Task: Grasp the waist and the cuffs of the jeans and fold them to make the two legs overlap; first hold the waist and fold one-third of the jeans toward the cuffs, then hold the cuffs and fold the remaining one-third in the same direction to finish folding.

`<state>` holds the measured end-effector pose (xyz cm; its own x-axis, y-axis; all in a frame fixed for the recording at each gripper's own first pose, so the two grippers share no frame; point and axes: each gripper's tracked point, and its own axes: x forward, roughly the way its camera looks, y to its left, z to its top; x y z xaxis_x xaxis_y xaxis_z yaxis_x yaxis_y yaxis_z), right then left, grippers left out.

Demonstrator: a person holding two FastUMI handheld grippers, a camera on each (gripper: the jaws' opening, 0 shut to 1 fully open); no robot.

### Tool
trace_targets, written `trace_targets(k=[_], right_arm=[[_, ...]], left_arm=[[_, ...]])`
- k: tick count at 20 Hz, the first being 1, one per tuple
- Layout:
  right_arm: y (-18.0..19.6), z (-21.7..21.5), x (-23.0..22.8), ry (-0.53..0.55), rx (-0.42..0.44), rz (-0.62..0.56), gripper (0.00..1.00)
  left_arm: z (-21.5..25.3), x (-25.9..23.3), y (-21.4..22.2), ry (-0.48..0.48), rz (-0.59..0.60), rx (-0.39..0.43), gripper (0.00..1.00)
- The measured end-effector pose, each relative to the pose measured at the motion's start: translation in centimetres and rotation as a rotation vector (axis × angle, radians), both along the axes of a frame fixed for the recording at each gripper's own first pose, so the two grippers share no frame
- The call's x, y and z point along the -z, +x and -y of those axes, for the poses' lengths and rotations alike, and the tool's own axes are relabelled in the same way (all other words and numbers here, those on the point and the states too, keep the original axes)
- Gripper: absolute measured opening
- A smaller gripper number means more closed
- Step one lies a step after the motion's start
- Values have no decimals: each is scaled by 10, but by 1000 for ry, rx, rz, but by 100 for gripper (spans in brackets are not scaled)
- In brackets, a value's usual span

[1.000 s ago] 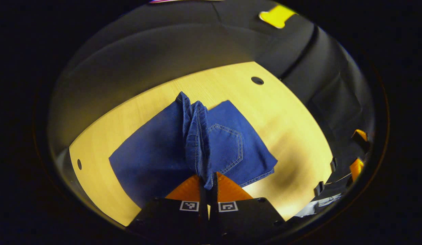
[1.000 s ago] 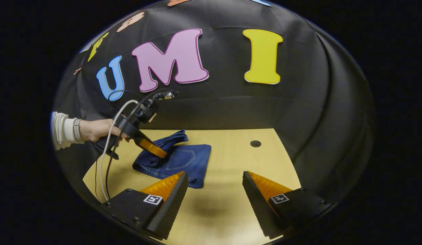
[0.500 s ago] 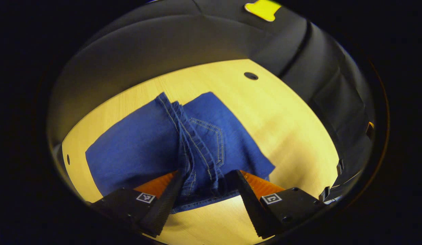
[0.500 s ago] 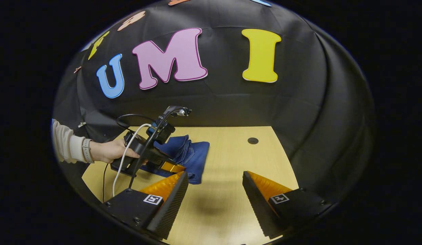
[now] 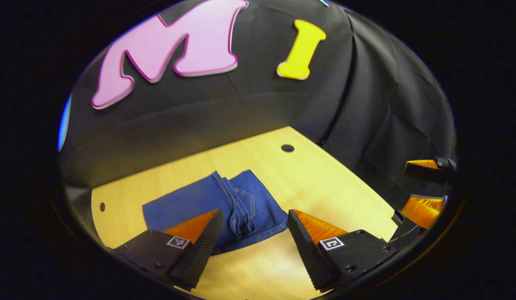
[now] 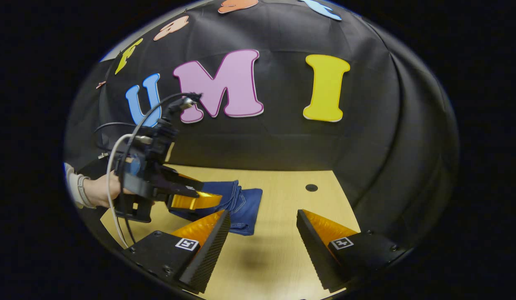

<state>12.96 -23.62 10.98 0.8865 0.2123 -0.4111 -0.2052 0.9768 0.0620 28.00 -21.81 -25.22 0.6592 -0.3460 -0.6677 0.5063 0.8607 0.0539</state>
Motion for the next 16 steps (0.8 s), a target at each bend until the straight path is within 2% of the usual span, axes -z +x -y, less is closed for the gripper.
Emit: trace_targets(k=[1,2,3,7,11,16], right_arm=[[-3,-2,-9,4,11,21,98],[-6,-2,-19,3,23,44,98],[-9,-3,-29,-3,32,70,98],[-31,-12,-72,-40,46,171,98],[-60,-23,-110,-59,46,263,98],[-95,-27,-127,-73,97,304,96]], left_arm=[[-7,-17,-9,-15,39,-16,97],[-17,-33,-18,-24,81,-36,92],[-26,-49,-27,-31,123,-54,97],[-71,-109,-78,-56,272,-138,97],[-108,-156,-141,-123,378,-226,97],[-140,-196,-215,-190,487,-315,97]])
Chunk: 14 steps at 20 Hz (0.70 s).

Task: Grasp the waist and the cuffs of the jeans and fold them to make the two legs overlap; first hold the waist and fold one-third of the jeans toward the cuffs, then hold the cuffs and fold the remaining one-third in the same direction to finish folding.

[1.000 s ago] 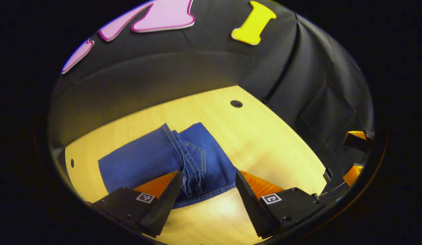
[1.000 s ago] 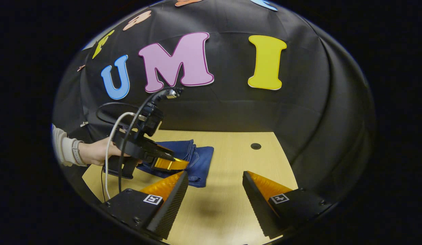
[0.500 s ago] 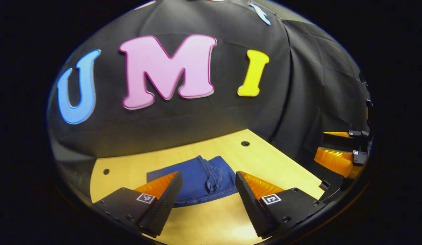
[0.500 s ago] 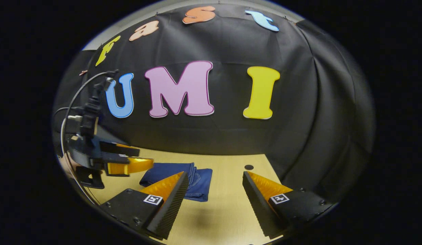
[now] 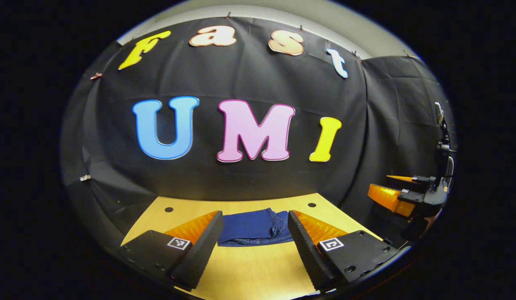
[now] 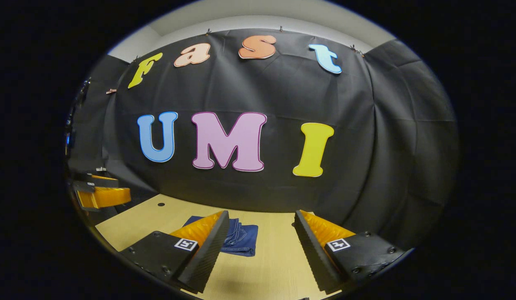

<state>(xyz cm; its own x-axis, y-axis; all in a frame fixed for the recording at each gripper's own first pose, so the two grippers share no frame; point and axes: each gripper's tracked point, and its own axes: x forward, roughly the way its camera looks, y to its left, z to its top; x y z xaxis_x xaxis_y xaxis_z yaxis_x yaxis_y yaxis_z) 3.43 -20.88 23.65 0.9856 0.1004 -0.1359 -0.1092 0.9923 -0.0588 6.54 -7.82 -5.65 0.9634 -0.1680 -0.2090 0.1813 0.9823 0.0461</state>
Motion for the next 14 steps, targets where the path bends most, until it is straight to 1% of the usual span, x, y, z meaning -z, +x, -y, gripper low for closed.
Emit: trace_targets(k=[1,3,6,8,10,12,14], right_arm=[[-5,-2,0,-3,1,-5,96],[-13,-11,-1,-4,-25,-8,96],[-15,-27,-6,-11,-107,17,97],[-11,-33,-13,-17,-161,29,97],[-5,-37,-24,-5,-201,39,97],[1,-36,-35,15,-219,60,97],[2,-37,-38,25,-231,72,96]], left_arm=[[-6,-6,-10,-11,14,-20,97],[-21,-21,-25,-26,47,-81,96],[-41,-38,-41,-19,106,-188,96],[-54,-44,-58,-21,118,-257,96],[-54,-41,-64,-42,104,-298,97],[-56,-41,-68,-47,113,-334,97],[-54,-40,-76,-50,107,-352,97]])
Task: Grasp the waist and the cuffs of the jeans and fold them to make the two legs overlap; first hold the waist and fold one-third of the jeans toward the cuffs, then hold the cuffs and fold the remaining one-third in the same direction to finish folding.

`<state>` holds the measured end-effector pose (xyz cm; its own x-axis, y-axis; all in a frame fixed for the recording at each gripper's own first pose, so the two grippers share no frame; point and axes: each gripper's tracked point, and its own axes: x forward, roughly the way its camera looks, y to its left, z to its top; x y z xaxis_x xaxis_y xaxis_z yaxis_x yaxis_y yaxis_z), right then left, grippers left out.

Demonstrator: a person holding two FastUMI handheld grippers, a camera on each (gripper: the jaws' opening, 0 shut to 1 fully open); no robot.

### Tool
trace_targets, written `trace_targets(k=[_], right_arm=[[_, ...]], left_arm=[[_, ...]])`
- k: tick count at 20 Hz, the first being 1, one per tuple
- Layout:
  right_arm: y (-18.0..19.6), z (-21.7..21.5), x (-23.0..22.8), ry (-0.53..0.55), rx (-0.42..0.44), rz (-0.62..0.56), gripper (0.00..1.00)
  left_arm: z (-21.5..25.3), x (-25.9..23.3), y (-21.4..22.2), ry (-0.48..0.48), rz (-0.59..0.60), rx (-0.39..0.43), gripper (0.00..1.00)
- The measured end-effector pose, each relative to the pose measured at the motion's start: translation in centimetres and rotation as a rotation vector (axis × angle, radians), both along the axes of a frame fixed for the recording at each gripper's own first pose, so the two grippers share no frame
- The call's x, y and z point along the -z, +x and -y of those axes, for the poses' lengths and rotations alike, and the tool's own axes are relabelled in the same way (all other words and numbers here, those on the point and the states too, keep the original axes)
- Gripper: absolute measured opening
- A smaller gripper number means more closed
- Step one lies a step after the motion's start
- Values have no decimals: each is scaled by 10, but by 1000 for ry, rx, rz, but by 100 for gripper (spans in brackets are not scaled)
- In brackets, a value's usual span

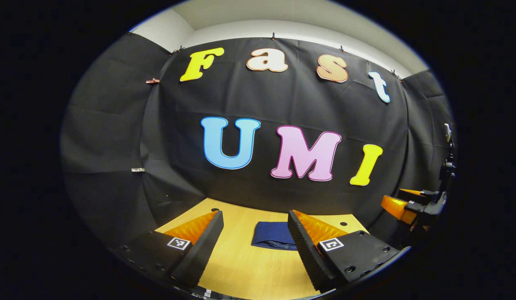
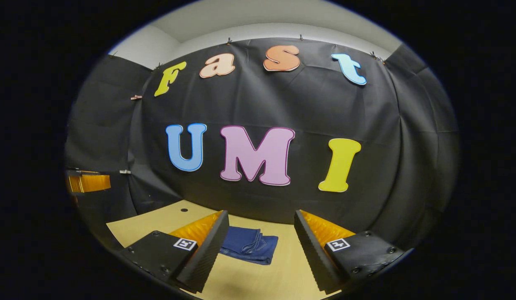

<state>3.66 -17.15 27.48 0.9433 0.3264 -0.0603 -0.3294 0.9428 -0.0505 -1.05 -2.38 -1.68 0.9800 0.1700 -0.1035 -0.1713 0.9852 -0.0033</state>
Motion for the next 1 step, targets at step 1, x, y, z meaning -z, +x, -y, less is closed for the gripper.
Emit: trace_targets(k=[1], right_arm=[[0,-2,3,-3,-9,-3,97]], left_arm=[[1,-1,-1,1,-1,-2,97]])
